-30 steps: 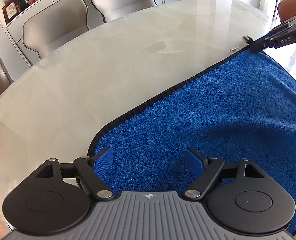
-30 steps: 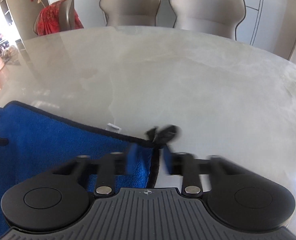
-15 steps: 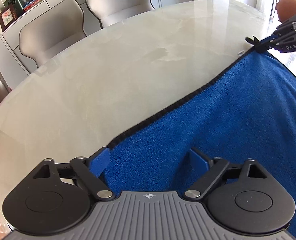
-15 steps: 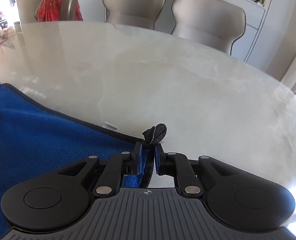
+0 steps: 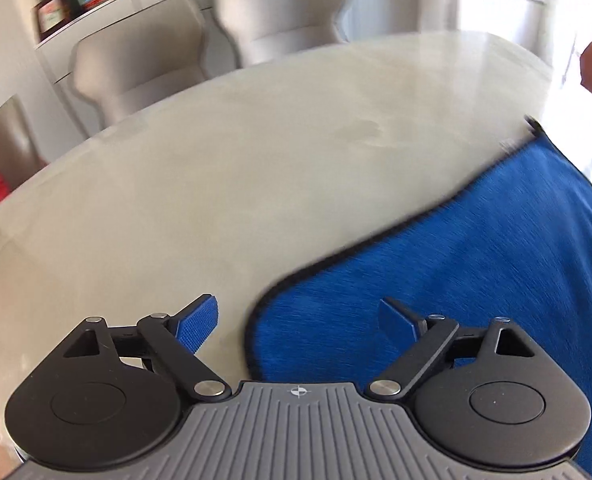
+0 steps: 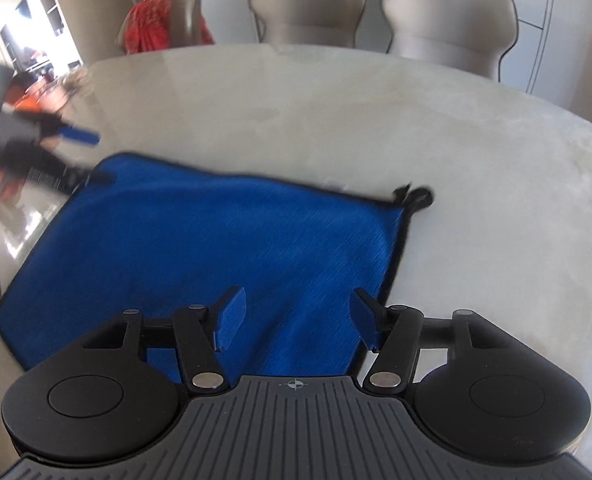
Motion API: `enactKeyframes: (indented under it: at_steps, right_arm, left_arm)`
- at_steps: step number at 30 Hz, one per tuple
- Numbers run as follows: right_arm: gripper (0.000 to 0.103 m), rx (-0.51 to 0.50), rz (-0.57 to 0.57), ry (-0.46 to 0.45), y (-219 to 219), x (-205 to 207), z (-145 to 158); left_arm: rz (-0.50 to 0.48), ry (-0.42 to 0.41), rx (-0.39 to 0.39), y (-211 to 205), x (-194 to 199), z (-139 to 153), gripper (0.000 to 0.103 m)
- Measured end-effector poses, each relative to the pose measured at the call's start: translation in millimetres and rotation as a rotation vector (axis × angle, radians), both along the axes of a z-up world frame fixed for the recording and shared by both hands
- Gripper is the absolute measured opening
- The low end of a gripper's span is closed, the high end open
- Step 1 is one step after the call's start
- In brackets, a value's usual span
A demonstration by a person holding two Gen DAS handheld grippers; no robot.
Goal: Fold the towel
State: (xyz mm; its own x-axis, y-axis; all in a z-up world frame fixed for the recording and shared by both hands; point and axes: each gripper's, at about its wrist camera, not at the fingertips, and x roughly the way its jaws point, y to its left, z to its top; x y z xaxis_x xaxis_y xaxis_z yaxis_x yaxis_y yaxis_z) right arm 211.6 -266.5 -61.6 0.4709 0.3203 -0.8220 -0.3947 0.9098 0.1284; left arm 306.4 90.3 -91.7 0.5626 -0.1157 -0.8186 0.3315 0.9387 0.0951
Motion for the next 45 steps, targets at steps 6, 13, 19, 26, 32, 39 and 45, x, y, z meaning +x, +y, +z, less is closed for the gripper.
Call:
enactKeyframes:
  at_steps: [6,13,19,26,32,39,45]
  right_arm:
    - [0.059,0.031,-0.023,0.051,1,-15,-12]
    - [0.059,0.048,-0.043,0.049,-1,-13,-10]
    - [0.059,0.052,-0.038,0.052,-1,-11,-12]
    - [0.059,0.062,-0.024,0.047,2,-11,-11]
    - [0.059,0.064,-0.021,0.054,1,-10,-13]
    - [0.059,0.067,-0.018,0.049,1,-10,-11]
    - [0.059,0.066,-0.027,0.053,-2,-15,-8]
  left_arm:
    - [0.03,0.084,-0.021,14,19,-7,0.07]
    - [0.009,0.12,-0.024,7,20,-20,0.07]
    - [-0.011,0.132,-0.059,7,19,-22,0.034]
    - [0.0,0.088,0.02,0,17,-17,0.002]
    - [0.004,0.084,0.046,5,15,-20,0.002]
    - [0.013,0.075,0.055,2,18,-23,0.002]
    - [0.024,0.064,0.071,0,7,-23,0.011]
